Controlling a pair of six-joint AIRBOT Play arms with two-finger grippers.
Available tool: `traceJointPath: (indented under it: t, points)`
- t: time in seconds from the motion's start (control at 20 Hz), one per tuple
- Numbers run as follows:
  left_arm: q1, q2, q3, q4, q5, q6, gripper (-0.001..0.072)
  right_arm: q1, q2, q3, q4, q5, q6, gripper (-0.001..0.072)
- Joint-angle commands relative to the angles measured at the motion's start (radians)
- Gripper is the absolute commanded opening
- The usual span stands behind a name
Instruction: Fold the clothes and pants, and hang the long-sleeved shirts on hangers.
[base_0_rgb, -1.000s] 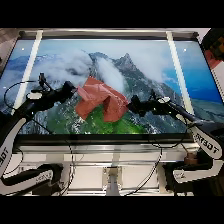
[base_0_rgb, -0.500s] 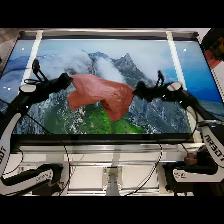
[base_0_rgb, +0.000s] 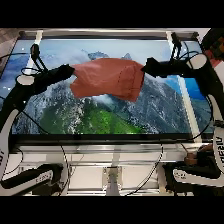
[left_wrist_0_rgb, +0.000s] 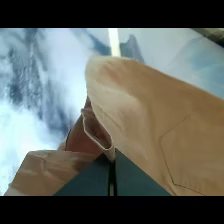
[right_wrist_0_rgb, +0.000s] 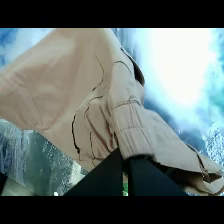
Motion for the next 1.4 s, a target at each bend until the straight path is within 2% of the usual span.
traceJointPath:
  t: [0.0,0.1,0.2,0.35,0.55,0.7,0.8,1.05,1.15,1.2,1.25,1.3,1.35]
  points:
    - [-0.031,0.092,0.023,0.009,0.008,0.076,0.0009,0.0,0.005,0.117,-0.057,0.145,0.004,0.0026]
    - [-0.061,0.184,0.025,0.107,0.032,0.091,0.0008,0.006,0.033,0.146,-0.086,0.208,0.005,0.0025]
    - [-0.111,0.273,0.025,0.282,0.038,0.079,0.0007,0.02,0.086,0.145,-0.155,0.216,0.047,0.0025]
    - [-0.197,0.376,0.025,0.503,0.037,-0.092,0.0007,0.061,0.177,0.145,-0.257,0.281,0.111,0.0025]
    - [-0.282,0.405,0.025,0.704,0.016,-0.325,0.0007,0.124,0.248,0.145,-0.27,0.385,0.129,0.0026]
    - [-0.283,0.325,0.024,0.778,-0.042,-0.402,0.0008,0.131,0.223,0.145,-0.304,0.357,0.128,0.0026]
    - [-0.282,0.232,0.024,0.802,-0.017,-0.403,0.0008,0.13,0.173,0.143,-0.373,0.314,0.128,0.0026]
    - [-0.282,-0.069,0.024,0.838,0.216,-0.405,0.0009,0.129,-0.076,0.143,-0.553,0.151,0.135,0.0027]
    - [-0.282,-0.173,0.025,0.838,0.346,-0.443,0.0011,0.123,-0.174,0.143,-0.582,0.04,0.163,0.003]
    - [-0.282,-0.213,0.025,0.838,0.422,-0.475,0.0036,0.119,-0.212,0.143,-0.584,-0.018,0.161,0.0032]
    - [-0.282,-0.246,0.025,0.838,0.509,-0.496,0.0206,0.116,-0.242,0.143,-0.581,-0.071,0.163,0.0072]
    - [-0.282,-0.265,0.025,0.838,0.596,-0.523,0.0404,0.108,-0.266,0.144,-0.583,-0.135,0.162,0.0276]
    - [-0.282,-0.27,0.025,0.838,0.663,-0.563,0.0437,0.104,-0.28,0.144,-0.583,-0.197,0.162,0.0495]
